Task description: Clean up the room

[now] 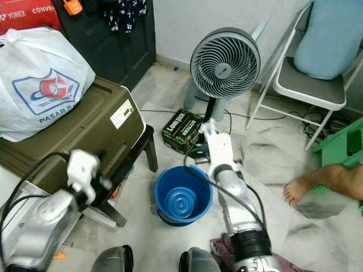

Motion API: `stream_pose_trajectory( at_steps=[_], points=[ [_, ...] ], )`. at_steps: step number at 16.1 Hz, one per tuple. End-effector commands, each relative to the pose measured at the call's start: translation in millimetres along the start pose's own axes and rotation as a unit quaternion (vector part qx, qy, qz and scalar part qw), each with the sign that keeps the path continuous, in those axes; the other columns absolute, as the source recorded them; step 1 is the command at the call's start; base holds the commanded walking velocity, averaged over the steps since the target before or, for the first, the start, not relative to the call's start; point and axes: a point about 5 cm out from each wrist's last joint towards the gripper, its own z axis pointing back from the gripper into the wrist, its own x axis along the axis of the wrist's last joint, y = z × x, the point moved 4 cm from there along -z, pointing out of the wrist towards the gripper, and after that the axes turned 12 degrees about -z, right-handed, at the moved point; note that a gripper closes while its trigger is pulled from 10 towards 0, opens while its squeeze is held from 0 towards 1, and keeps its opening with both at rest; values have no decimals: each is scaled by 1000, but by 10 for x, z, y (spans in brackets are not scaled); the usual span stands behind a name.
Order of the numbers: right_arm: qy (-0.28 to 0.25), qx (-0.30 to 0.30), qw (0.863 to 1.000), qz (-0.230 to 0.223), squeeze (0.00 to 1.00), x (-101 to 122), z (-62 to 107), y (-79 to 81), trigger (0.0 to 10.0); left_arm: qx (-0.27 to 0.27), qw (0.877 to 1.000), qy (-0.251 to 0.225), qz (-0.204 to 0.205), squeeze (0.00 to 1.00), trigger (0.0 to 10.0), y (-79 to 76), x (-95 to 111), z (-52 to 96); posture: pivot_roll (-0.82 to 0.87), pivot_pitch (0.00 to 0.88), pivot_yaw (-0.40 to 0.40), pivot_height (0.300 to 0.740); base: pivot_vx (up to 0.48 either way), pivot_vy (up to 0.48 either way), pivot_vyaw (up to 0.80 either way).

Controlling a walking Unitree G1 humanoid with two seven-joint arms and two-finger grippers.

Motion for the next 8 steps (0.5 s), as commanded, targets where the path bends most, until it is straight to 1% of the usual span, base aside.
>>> stream_pose_trajectory(
  at_steps=[1,3,4,6,7,8],
  points=[
    [37,-27,999,-12,0,-151,14,-86,10000,-17,1000,-7,-20,0,10000,-11,40,20,-12,173,-30,740,0,0,0],
    [49,-35,998,-17,0,-200,30,-96,10000,-24,999,-22,-39,0,10000,9,142,15,-3,177,-17,740,0,0,0],
    [50,-35,998,-21,0,-204,25,-94,10000,-36,998,-30,-45,0,10000,-24,202,18,6,183,-11,740,0,0,0],
    [63,-49,997,-20,0,-245,-55,-173,10000,-79,993,-53,-73,0,10000,-147,358,92,46,213,20,740,0,0,0],
    [64,-49,997,-21,0,-251,-61,-174,10000,-81,992,-57,-75,0,10000,-152,375,108,51,216,24,740,0,0,0],
    [75,-62,995,-16,0,-311,-105,-228,10000,-96,991,-55,-76,0,10000,-173,398,171,82,236,46,740,0,0,0]
  ],
)
